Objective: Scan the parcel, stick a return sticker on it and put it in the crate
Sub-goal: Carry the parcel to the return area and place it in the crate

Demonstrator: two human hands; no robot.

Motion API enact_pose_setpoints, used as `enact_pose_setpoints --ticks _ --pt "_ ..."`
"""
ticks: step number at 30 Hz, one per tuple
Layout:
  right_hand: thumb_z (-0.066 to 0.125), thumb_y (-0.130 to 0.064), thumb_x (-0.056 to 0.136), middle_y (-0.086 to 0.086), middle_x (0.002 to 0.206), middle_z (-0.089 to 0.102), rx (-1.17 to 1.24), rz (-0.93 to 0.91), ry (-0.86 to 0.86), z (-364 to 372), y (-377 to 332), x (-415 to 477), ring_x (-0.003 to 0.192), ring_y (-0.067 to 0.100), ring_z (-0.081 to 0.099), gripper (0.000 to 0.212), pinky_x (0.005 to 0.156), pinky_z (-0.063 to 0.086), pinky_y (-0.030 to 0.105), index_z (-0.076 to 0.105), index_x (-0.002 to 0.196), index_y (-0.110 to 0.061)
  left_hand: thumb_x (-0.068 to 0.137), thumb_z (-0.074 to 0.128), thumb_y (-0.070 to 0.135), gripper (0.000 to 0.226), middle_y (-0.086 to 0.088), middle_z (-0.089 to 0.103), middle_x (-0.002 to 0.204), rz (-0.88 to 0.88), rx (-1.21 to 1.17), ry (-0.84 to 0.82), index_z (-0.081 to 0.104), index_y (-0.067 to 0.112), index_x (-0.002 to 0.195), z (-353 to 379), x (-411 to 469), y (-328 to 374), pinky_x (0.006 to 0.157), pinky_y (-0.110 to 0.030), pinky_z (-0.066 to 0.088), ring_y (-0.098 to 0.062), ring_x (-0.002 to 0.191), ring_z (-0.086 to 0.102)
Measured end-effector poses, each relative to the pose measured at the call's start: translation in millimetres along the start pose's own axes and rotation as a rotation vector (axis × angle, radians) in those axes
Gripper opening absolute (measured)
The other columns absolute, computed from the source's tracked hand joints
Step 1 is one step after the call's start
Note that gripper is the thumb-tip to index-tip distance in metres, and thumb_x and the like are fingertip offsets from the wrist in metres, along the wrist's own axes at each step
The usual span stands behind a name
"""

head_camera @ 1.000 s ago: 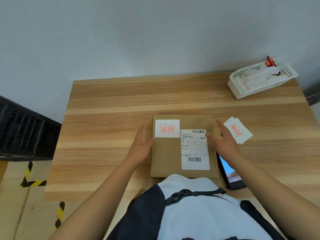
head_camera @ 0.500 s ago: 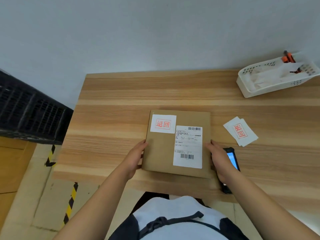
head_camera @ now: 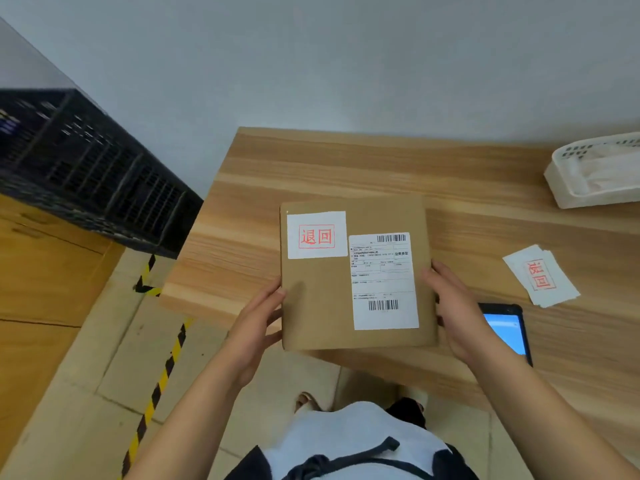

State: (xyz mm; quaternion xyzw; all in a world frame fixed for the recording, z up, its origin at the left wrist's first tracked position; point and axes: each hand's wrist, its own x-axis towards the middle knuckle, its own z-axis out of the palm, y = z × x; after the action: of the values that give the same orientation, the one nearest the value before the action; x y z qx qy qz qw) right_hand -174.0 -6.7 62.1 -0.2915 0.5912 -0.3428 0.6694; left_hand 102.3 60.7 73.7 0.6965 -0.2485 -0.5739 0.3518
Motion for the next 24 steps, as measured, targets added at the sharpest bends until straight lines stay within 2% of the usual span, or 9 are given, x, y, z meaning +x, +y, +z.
enact_pose_setpoints --ticks 2,5,9,11,14,17,21,24 --pt "0.051 -0.025 0.100 -0.023 0.092 0.076 -0.003 -0.031 -0.009 28 -5 -15 0.071 -0.011 0.069 0.020 0.061 0.047 0.017 0.067 0.102 -0.036 0.097 0.053 0.043 0.040 0.021 0.061 0.133 0.041 -0.034 0.021 0.053 0.043 0.137 -28 -12 -2 0.095 -0.038 0.050 -0.010 0.125 0.056" --pt "0.055 -0.025 0.098 -0.018 0.107 0.074 -0.016 -0.070 -0.001 76 -5 -36 0.080 -0.011 0.069 0.016 0.077 0.047 0.026 0.065 0.101 -0.038 0.097 0.053 0.043 0.038 0.024 0.062 0.129 0.108 -0.080 0.065 0.054 0.046 0.135 -77 -32 -7 0.087 -0.033 0.050 -0.004 0.120 0.056" --pt "0.054 -0.022 0.098 -0.024 0.086 0.077 -0.079 -0.117 -0.083 153 2 -60 0.070 -0.010 0.070 0.023 0.074 0.046 0.031 0.064 0.094 -0.043 0.097 0.053 0.044 0.039 0.024 0.064 0.125 0.158 -0.164 0.142 0.053 0.048 0.135 -153 -54 -26 0.089 -0.033 0.050 -0.005 0.118 0.057" --pt "0.054 -0.023 0.098 -0.023 0.088 0.077 -0.121 -0.137 -0.133 193 6 -72 0.075 -0.006 0.070 0.023 0.075 0.046 0.033 0.064 0.092 -0.044 0.097 0.053 0.043 0.039 0.026 0.063 0.128 0.168 -0.226 0.165 0.052 0.048 0.136 -191 -67 -40 0.095 -0.038 0.049 -0.003 0.122 0.055" --pt "0.054 -0.026 0.099 -0.017 0.107 0.075 -0.173 -0.151 -0.188 244 11 -83 0.090 0.002 0.068 0.023 0.079 0.048 0.035 0.065 0.103 -0.046 0.098 0.053 0.039 0.040 0.027 0.063 0.129 0.185 -0.311 0.219 0.052 0.046 0.137 -236 -85 -54 0.096 -0.038 0.049 -0.001 0.123 0.055" --pt "0.052 -0.024 0.098 -0.016 0.111 0.076 -0.256 -0.196 -0.277 299 22 -94 0.090 0.002 0.071 0.031 0.075 0.049 0.032 0.065 0.122 -0.039 0.098 0.054 0.038 0.040 0.023 0.063 0.132 0.201 -0.383 0.324 0.053 0.043 0.137 -281 -103 -70 0.094 -0.038 0.050 -0.003 0.122 0.055" --pt "0.047 -0.018 0.101 -0.016 0.114 0.075 -0.334 -0.245 -0.402 363 27 -104 0.093 0.001 0.072 0.037 0.073 0.048 0.031 0.064 0.127 -0.037 0.096 0.056 0.040 0.041 0.020 0.062 0.133 0.205 -0.479 0.439 0.054 0.041 0.137 -325 -122 -86 0.103 -0.044 0.047 -0.007 0.126 0.055" --pt "0.046 -0.015 0.099 -0.018 0.120 0.072 -0.380 -0.246 -0.482 408 30 -104 0.103 0.000 0.069 0.042 0.073 0.046 0.028 0.062 0.129 -0.040 0.096 0.056 0.036 0.036 0.017 0.066 0.129 0.200 -0.551 0.494 0.057 0.041 0.132 -354 -129 -95 0.102 -0.044 0.047 -0.009 0.125 0.057"
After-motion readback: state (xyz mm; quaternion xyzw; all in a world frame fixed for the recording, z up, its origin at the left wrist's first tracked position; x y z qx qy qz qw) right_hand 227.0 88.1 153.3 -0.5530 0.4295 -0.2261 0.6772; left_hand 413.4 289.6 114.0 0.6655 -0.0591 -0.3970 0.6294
